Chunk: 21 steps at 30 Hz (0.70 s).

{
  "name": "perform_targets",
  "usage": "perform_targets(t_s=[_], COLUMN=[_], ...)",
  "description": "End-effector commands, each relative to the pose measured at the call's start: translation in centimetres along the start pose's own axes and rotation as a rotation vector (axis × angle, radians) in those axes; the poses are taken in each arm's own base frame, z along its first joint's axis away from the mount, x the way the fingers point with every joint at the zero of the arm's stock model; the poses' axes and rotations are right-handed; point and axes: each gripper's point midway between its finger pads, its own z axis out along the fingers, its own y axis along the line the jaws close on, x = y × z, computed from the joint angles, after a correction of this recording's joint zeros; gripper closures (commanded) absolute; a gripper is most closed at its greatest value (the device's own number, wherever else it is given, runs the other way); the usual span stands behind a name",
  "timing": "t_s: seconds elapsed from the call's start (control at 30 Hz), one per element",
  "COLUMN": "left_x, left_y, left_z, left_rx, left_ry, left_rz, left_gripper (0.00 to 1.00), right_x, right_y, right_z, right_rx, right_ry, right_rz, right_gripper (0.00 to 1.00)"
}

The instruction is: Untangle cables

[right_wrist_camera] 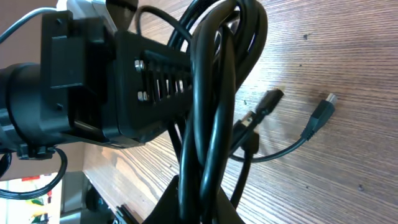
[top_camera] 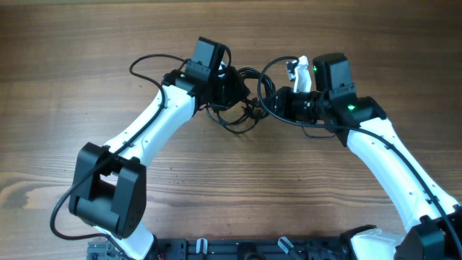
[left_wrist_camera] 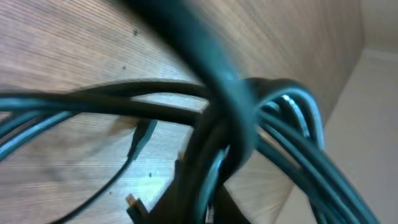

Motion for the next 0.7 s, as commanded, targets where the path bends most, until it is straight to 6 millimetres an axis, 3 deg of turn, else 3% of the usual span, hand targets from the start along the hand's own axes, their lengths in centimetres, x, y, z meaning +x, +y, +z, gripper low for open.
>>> perform_targets(t_s=[0.0,0.1,0.2,0.37,0.47,0.53,0.67], left_x=[-0.8,-1.1,-1.0,-0.8,-0.9,-1.0,-1.0], left_y=[-0.2,-1.0,-2.4,-4.7,-4.7,-4.7,-4.7], left_z=[-0.2,-1.6,-4.1,-9.6,-11.1,-11.5,-11.5], left_rx=[0.006,0.074,0.195,0.466,0.514,0.518,0.485], left_ry=[-0.023,0.023,0.112,0.344,0.408,0.435,0.473], left_rz=[-0.008,-0.027,-0.044,-0.089,-0.138,-0.19,-0.337], left_gripper=[0.96,0.96,0.96,0.96,0.96,0.96,0.96], right_x=[-0.6,-1.3,-2.0,-2.4,-2.4,-2.2,-1.5], right_y=[-0.8,-2.5,-3.9,-4.6,-4.6,-4.0,0.8], right_z=[0.0,-0.2,-0.5,-0.7,-0.7,-0.5,0.0], right_rx=[0.043,0.143,0.224,0.268,0.271,0.24,-0.021], right_ry=[-0.028,-0.075,-0.113,-0.132,-0.127,-0.111,-0.058], right_rz=[-0.001,0.004,-0.005,-0.047,-0.082,-0.124,-0.276], right_gripper=[0.94,0.87,0.86,0.57,0.47,0.42,0.36])
